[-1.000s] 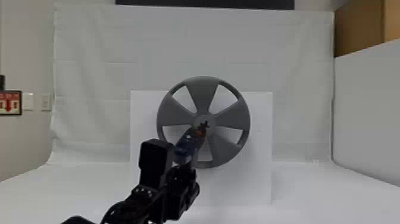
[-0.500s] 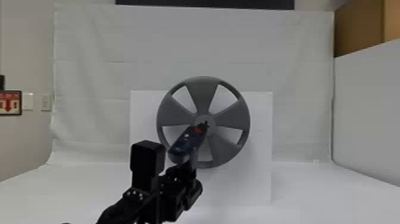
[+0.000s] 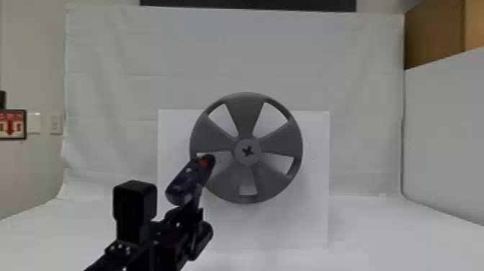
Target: Grasp the drill and bring into the middle of wheel
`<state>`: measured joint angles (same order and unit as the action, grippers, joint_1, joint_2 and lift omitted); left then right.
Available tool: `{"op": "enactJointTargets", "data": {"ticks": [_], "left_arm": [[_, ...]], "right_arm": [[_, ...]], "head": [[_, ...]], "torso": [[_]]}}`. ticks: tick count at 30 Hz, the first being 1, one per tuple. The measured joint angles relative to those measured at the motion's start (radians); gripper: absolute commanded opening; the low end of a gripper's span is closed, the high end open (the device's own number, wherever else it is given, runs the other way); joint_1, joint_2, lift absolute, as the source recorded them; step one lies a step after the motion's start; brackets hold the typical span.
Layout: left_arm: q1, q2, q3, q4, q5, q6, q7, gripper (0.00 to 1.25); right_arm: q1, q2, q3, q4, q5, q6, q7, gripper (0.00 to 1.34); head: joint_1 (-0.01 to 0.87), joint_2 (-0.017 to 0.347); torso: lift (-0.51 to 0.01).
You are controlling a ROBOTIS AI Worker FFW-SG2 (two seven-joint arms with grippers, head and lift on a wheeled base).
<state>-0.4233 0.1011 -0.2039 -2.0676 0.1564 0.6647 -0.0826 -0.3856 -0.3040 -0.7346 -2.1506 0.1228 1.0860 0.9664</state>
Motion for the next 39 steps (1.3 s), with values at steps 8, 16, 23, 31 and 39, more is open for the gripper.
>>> {"op": "enactJointTargets", "data": {"ticks": [8, 16, 23, 31, 39], "left_arm": [[0.018, 0.0, 0.02, 0.037, 0.001, 0.02, 0.148, 0.06], [0.002, -0.001, 0.012, 0.076, 0.02, 0.063, 0.269, 0.06], [-0.003, -0.001, 0.004, 0.099, 0.056, 0.065, 0.347, 0.06], [-0.008, -0.003, 0.009, 0.132, 0.094, 0.065, 0.369, 0.05], [-0.008, -0.005, 0.019, 0.157, 0.115, 0.064, 0.371, 0.06]], "right_arm": [[-0.006, 0.002, 0.013, 0.0, 0.009, 0.0, 0.0, 1.23], [-0.007, 0.002, 0.023, 0.0, 0.018, 0.0, 0.0, 1.23], [-0.005, 0.002, 0.031, 0.005, 0.022, 0.001, 0.0, 1.23], [-0.003, 0.002, 0.037, 0.009, 0.023, 0.002, 0.0, 1.22], [-0.004, 0.004, 0.044, 0.016, 0.023, 0.002, 0.0, 1.23]], "head": [[0.0, 0.0], [0.0, 0.0], [0.0, 0.0], [0.0, 0.0], [0.0, 0.0]], "torso": [[-0.406], [-0.406], [-0.406], [-0.406], [-0.406]]}}
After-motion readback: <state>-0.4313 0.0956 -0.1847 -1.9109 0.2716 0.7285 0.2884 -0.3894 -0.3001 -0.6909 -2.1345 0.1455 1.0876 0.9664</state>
